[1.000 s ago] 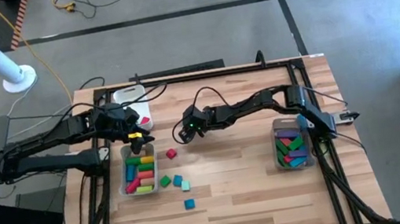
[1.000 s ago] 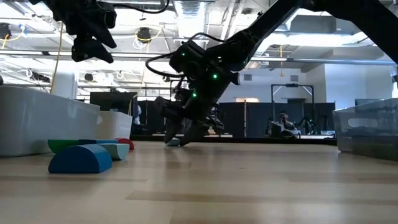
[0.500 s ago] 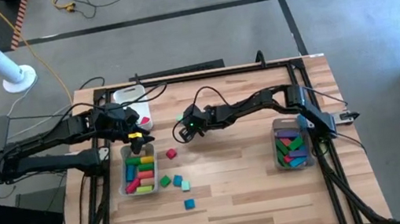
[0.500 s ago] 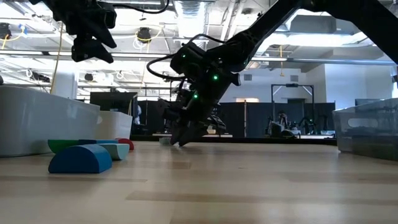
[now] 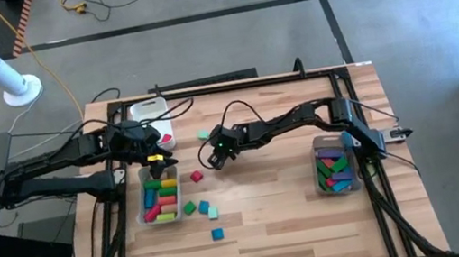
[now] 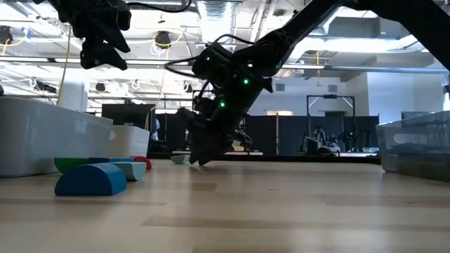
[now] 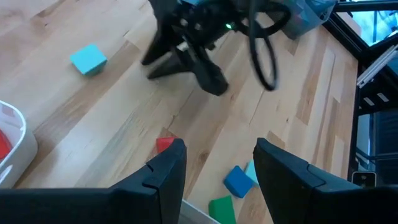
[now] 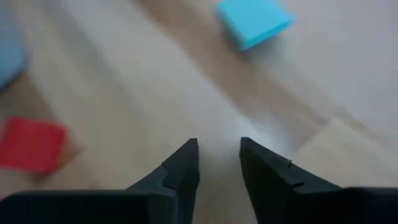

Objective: Sort blocks by size
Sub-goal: Put the light blue semicircular block into the white bin, then put the red semicircular block into the white bin

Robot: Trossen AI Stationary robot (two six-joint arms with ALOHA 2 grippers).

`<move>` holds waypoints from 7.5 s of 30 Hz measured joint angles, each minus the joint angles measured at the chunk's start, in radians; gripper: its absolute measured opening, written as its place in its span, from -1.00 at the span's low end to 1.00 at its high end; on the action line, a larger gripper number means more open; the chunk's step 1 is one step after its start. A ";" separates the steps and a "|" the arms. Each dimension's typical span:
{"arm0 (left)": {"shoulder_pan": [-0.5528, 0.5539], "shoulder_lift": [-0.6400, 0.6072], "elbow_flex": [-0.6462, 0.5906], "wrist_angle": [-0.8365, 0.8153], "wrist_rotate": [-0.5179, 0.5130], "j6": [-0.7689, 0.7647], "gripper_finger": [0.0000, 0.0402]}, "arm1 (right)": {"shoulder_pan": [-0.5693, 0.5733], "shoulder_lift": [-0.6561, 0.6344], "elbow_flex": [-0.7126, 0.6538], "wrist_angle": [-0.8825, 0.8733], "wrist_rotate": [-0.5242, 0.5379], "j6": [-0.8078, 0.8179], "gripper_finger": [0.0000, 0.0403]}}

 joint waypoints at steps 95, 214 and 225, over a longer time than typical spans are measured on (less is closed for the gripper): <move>0.275 1.150 0.576 -0.133 -0.039 1.070 -0.11 | 0.930 -0.487 0.001 -0.953 0.151 1.083 0.27; 0.676 0.713 0.314 -0.453 -0.147 0.667 -0.29 | 0.955 -0.484 0.001 -0.939 0.274 1.080 0.27; 0.676 0.710 0.306 -0.443 -0.147 0.668 0.04 | 0.955 -0.484 0.001 -0.937 0.273 1.092 0.27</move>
